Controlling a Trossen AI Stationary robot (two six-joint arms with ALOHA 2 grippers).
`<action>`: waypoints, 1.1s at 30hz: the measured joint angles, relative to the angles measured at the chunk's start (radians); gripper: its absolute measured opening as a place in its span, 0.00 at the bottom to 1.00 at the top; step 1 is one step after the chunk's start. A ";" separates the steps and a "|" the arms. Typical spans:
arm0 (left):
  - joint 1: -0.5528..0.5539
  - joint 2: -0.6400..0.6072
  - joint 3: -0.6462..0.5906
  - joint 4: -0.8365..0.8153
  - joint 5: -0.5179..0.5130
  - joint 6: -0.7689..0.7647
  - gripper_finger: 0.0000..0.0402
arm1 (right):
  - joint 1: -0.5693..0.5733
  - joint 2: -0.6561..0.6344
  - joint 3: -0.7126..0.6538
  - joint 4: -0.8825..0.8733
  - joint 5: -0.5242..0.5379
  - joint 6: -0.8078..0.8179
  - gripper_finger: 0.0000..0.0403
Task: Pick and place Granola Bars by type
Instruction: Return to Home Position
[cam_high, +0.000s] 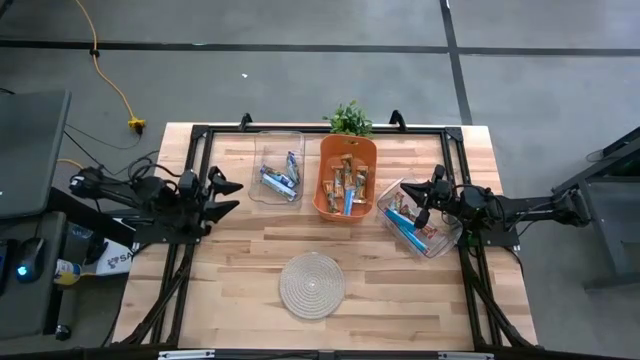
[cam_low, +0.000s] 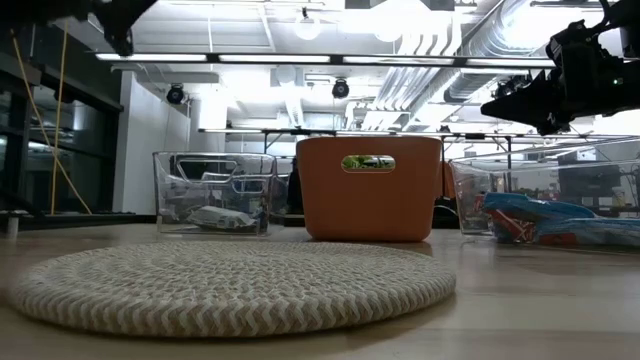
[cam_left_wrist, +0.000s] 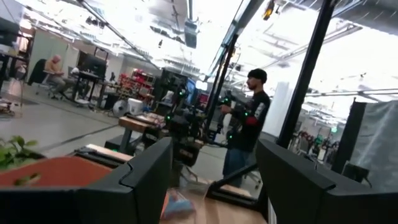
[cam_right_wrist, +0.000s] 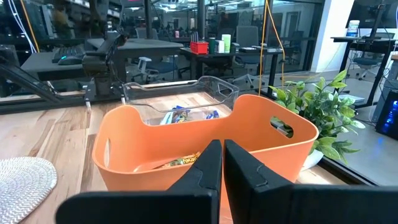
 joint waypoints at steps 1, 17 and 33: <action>0.000 -0.009 -0.021 0.011 0.001 -0.005 0.57 | 0.000 0.000 0.000 0.000 0.000 0.000 0.00; 0.000 -0.096 -0.187 0.076 0.093 -0.046 0.57 | 0.000 0.000 0.000 0.000 0.000 0.000 0.00; 0.000 -0.096 -0.205 -0.001 0.064 -0.011 0.57 | 0.000 0.000 0.000 0.000 0.000 0.000 0.00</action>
